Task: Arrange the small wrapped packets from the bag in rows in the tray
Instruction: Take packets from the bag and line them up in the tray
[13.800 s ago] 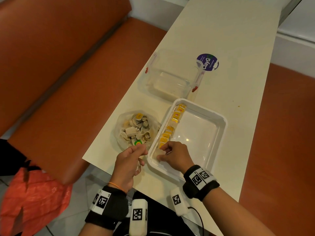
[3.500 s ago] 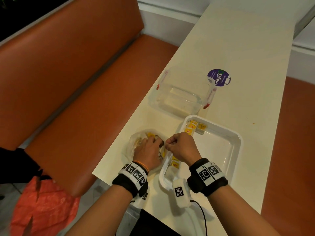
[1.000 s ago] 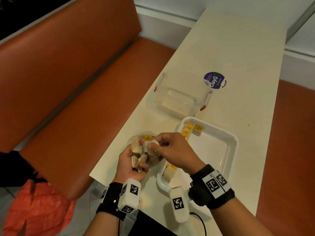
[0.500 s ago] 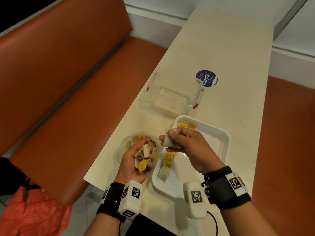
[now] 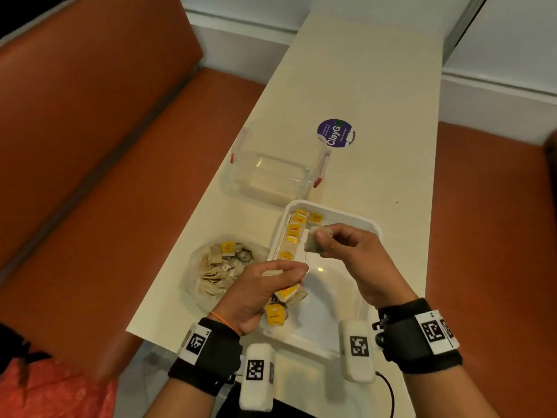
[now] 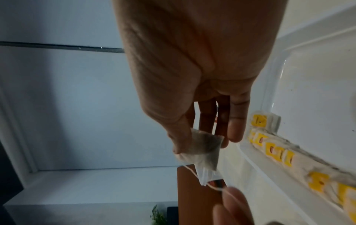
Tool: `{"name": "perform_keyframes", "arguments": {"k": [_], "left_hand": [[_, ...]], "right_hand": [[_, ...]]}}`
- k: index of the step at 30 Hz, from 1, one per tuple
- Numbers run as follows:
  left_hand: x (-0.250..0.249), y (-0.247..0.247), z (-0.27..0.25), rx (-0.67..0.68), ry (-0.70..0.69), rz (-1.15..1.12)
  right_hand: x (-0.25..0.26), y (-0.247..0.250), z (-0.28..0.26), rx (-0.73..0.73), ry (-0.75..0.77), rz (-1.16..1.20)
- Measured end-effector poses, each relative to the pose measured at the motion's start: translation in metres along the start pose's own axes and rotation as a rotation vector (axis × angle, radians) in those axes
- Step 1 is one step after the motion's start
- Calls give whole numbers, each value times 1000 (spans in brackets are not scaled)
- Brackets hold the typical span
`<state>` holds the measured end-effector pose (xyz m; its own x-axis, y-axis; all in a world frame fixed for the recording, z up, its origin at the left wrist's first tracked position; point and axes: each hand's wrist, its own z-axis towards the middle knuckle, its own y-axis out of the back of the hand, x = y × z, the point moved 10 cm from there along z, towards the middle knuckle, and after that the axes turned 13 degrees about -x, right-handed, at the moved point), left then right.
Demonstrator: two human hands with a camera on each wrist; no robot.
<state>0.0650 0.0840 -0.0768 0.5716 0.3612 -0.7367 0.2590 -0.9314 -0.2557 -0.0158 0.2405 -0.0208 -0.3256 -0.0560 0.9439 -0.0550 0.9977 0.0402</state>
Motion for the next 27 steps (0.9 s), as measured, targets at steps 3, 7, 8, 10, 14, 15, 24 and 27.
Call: {"name": "perform_keyframes", "arguments": {"k": [3, 7, 8, 10, 14, 15, 24, 27], "left_hand": [[7, 6, 0, -13, 31, -33], [13, 24, 1, -63, 57, -152], [12, 27, 0, -80, 58, -170], [8, 31, -3, -100, 51, -172], [-14, 24, -5, -95, -82, -89], [-21, 17, -5, -84, -129, -38], [-33, -34, -6, 4, -283, 148], [-21, -30, -2, -38, -252, 135]], "right_hand": [[6, 17, 1, -47, 11, 48], [17, 28, 1, -39, 38, 83], [20, 30, 0, -30, 47, 85], [22, 31, -1, -12, 53, 80], [22, 27, -5, 49, 77, -30], [21, 25, -6, 72, 78, -60], [11, 13, -11, 131, 61, -75], [6, 16, -9, 92, 57, -47]]}}
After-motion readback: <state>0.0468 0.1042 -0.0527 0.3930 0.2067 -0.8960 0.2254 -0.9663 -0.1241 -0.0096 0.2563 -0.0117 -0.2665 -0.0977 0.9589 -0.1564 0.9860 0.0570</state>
